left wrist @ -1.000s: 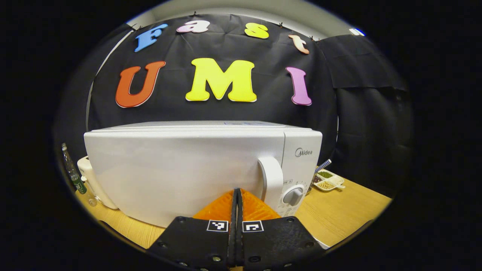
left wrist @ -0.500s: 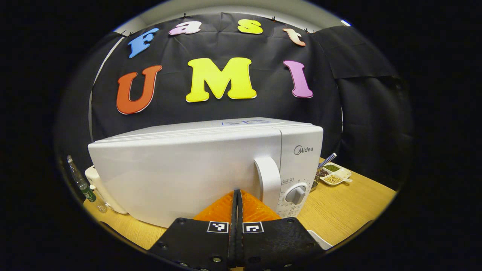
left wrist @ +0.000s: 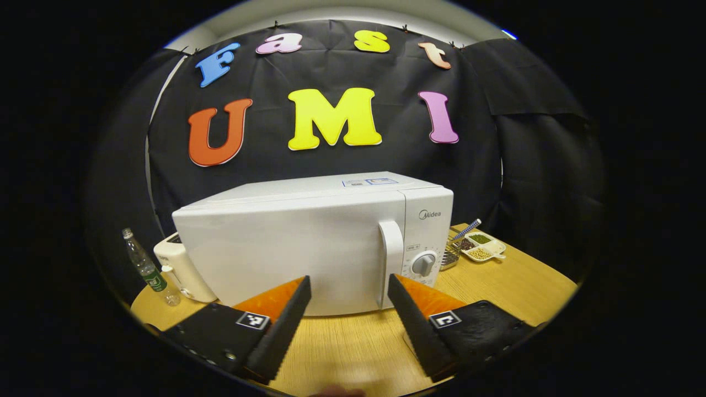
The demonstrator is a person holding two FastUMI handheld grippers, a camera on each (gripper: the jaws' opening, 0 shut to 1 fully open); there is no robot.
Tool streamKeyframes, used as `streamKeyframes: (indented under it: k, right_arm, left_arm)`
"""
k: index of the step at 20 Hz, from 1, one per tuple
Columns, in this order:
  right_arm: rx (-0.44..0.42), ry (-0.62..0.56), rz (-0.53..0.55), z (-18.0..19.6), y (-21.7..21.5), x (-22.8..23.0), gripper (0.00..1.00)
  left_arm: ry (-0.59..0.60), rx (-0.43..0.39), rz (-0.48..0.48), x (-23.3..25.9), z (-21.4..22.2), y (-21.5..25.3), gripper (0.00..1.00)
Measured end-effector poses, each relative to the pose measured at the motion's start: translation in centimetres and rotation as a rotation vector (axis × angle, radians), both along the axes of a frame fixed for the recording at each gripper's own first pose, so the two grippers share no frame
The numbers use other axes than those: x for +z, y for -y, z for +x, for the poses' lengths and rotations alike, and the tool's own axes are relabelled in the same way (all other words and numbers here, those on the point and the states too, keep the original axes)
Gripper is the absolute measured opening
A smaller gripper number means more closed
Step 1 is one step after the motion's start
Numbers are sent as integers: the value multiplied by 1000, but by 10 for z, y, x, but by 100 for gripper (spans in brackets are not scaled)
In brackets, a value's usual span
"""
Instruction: Open the microwave oven with the left hand, put the food in, and close the microwave oven.
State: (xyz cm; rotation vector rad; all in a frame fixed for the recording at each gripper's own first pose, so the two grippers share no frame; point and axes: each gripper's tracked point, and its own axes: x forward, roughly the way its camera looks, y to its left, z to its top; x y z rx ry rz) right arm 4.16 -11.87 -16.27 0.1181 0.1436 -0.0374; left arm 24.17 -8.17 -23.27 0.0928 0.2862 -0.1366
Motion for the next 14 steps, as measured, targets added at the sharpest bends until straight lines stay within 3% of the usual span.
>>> streamKeyframes:
  k: [1,2,4,5,8,9,12,13,14]
  right_arm:
    - [10,-9,8,1,-4,-1,100]
    - [17,-19,13,2,-6,-3,89]
    - [27,-20,18,2,-13,1,89]
    - [26,-13,17,2,-15,6,100]
    - [11,14,2,-2,-17,20,100]
    - [8,20,-4,-4,-18,25,89]
    - [24,36,-30,-17,-22,43,89]
    - [20,56,-28,-22,-22,55,100]
    - [15,76,-31,-26,-21,67,89]
  left_arm:
    - [22,22,7,7,-9,-8,97]
    - [30,42,6,13,-23,-13,97]
    - [33,67,-12,28,-53,-19,97]
    - [36,66,-15,36,-68,-20,97]
    - [34,93,-23,60,-112,-31,97]
    - [37,105,-25,68,-125,-34,97]
    - [86,113,-37,103,-167,-37,97]
    - [108,107,-43,115,-181,-37,96]
    - [136,108,-49,128,-195,-39,97]
